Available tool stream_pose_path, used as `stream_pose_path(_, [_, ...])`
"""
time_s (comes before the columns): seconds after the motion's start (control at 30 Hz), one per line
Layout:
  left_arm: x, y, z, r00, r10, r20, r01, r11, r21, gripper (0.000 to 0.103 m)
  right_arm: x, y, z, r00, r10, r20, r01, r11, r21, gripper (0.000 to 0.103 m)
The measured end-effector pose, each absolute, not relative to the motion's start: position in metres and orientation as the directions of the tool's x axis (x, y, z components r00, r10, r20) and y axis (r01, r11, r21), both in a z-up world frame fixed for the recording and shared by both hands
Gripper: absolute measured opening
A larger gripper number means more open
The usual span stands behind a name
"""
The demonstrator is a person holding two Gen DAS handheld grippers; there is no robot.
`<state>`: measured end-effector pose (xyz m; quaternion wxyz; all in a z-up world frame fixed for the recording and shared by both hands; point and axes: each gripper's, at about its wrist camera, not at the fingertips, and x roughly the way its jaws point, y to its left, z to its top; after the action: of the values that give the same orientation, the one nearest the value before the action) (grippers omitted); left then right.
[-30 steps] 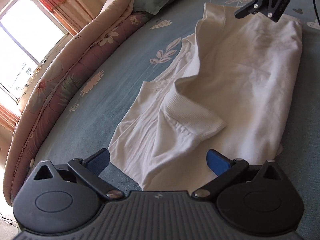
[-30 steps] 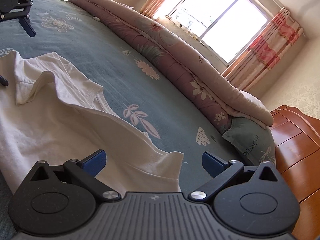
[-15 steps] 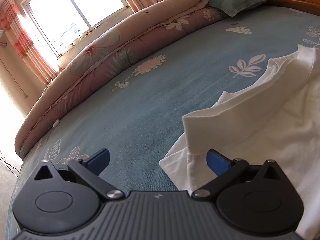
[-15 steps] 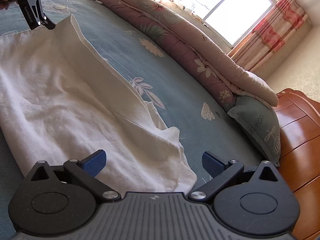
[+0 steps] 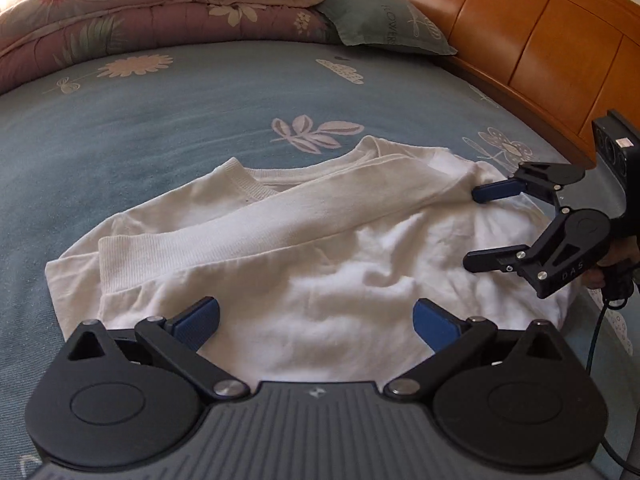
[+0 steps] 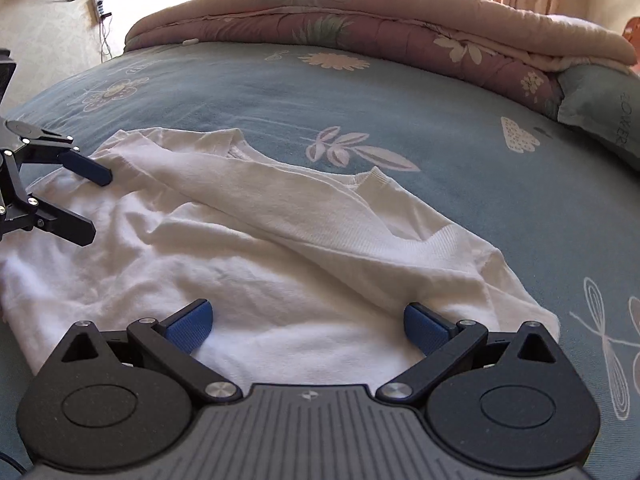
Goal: Fold clothes
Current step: 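Lower the hem onto the collar and open both grippers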
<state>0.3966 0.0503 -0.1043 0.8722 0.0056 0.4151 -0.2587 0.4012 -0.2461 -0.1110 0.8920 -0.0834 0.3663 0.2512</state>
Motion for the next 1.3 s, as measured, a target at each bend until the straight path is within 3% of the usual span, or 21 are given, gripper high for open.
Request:
stream_pose_path(0.1, [0.411, 0.059, -0.102, 0.52, -0.477, -0.709, 0.403, 0.868, -0.289, 0.102, 0.419, -0.261, -0.112, 0.602, 0.425, -0.676, -0.463, 0.875, 0.138, 0.103])
stream_pose_path(0.2, [0.407, 0.061, -0.087, 0.554, -0.467, -0.69, 0.374, 0.879, -0.295, 0.102, 0.419, -0.266, -0.101, 0.614, 0.414, -0.672, -0.392, 0.899, 0.196, 0.103])
stream_pose_path(0.4, [0.412, 0.059, -0.088, 0.497, -0.574, -0.651, 0.41, 0.816, -0.407, 0.102, 0.421, -0.259, -0.09, 0.634, 0.464, -0.618, -0.453, 0.871, 0.189, 0.103])
stream_pose_path(0.5, [0.42, 0.058, -0.1, 0.518, -0.524, -0.676, 0.364, 0.85, -0.381, 0.102, 0.438, -0.265, -0.112, 0.615, 0.419, -0.668, -0.422, 0.891, 0.17, 0.103])
stream_pose_path(0.57, [0.423, 0.061, -0.103, 0.527, -0.532, -0.663, 0.353, 0.847, -0.398, 0.102, 0.433, -0.27, -0.114, 0.628, 0.43, -0.648, -0.445, 0.882, 0.155, 0.101])
stream_pose_path(0.73, [0.432, 0.051, -0.098, 0.559, -0.483, -0.674, 0.345, 0.875, -0.341, 0.102, 0.419, -0.281, -0.12, 0.673, 0.234, -0.702, -0.303, 0.952, 0.027, 0.103])
stream_pose_path(0.9, [0.413, 0.059, -0.085, 0.554, -0.492, -0.672, 0.35, 0.87, -0.348, 0.102, 0.393, -0.311, -0.094, 0.728, 0.256, -0.636, -0.226, 0.965, 0.13, 0.103])
stream_pose_path(1.03, [0.376, 0.07, -0.073, 0.536, -0.524, -0.662, 0.394, 0.849, -0.352, 0.102, 0.362, -0.308, -0.072, 0.724, 0.371, -0.581, -0.309, 0.928, 0.208, 0.103])
stream_pose_path(1.2, [0.329, 0.077, -0.076, 0.506, -0.539, -0.673, 0.41, 0.837, -0.362, 0.102, 0.337, -0.282, -0.088, 0.644, 0.477, -0.598, -0.398, 0.877, 0.271, 0.103])
stream_pose_path(1.3, [0.311, 0.085, -0.096, 0.493, -0.499, -0.713, 0.36, 0.863, -0.355, 0.102, 0.322, -0.275, -0.109, 0.649, 0.401, -0.646, -0.362, 0.91, 0.201, 0.103])
